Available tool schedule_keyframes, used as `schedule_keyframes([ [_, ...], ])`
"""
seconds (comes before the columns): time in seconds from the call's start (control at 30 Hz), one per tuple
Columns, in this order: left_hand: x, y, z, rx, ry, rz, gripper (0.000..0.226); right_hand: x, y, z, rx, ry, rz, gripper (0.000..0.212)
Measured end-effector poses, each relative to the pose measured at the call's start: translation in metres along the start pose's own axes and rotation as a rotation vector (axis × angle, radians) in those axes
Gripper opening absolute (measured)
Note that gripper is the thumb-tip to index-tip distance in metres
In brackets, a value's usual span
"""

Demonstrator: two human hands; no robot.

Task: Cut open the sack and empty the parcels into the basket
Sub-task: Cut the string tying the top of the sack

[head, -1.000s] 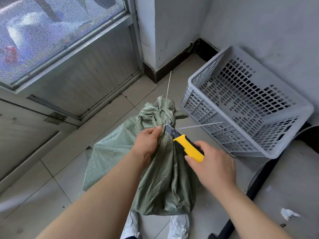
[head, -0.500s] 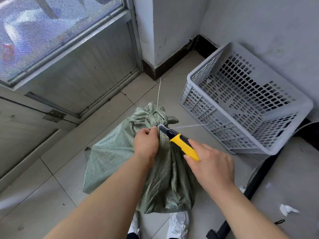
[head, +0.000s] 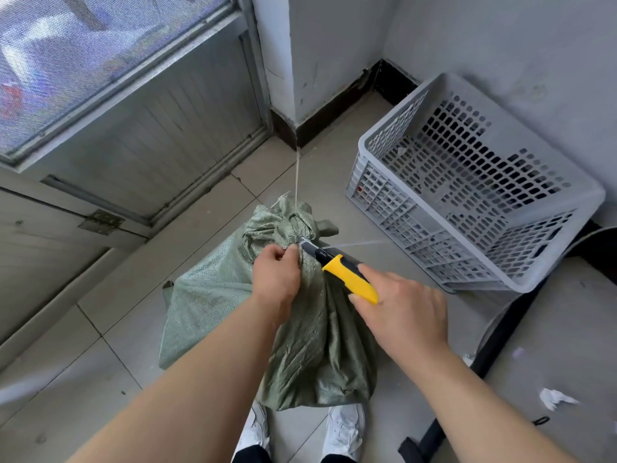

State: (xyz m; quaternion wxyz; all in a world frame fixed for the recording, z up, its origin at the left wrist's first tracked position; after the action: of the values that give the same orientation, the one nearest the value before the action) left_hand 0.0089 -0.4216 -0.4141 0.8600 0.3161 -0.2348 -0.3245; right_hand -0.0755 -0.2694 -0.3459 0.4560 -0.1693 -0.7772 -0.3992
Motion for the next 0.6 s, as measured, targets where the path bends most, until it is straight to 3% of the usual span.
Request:
schedule_keyframes([
  [0.13,-0.008,0.001,0.002,-0.068,-0.078,0.007,0.032,-0.003,0.006,0.004,-0.052,-0.112,0.059,0.047],
  [0.3,-0.012,0.006,-0.004,-0.066,-0.073,0.012,0.032,-0.01,-0.008,-0.001,-0.068,-0.122,-0.004,0.05],
  [0.5,-0.007,-0.003,-0.001,-0.049,-0.109,0.019,0.032,-0.012,0.002,0.002,-0.068,-0.128,0.048,0.038],
  [0.6,-0.015,0.003,-0.001,-0.056,-0.133,0.021,0.032,-0.01,-0.003,0.003,-0.084,-0.108,0.021,0.044],
])
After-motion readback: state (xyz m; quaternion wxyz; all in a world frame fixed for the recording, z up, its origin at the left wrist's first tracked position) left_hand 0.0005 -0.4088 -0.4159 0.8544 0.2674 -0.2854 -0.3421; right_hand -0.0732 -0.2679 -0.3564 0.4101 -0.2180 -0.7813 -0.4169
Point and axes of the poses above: each hand's wrist, its own y-axis away from the middle knuckle, its own x-axis out of the back of the hand, z = x × y, the point moved 4 cm from there along -y, towards the middle knuckle, and after that the axes turned 11 degrees about -z, right-handed, at the moved point
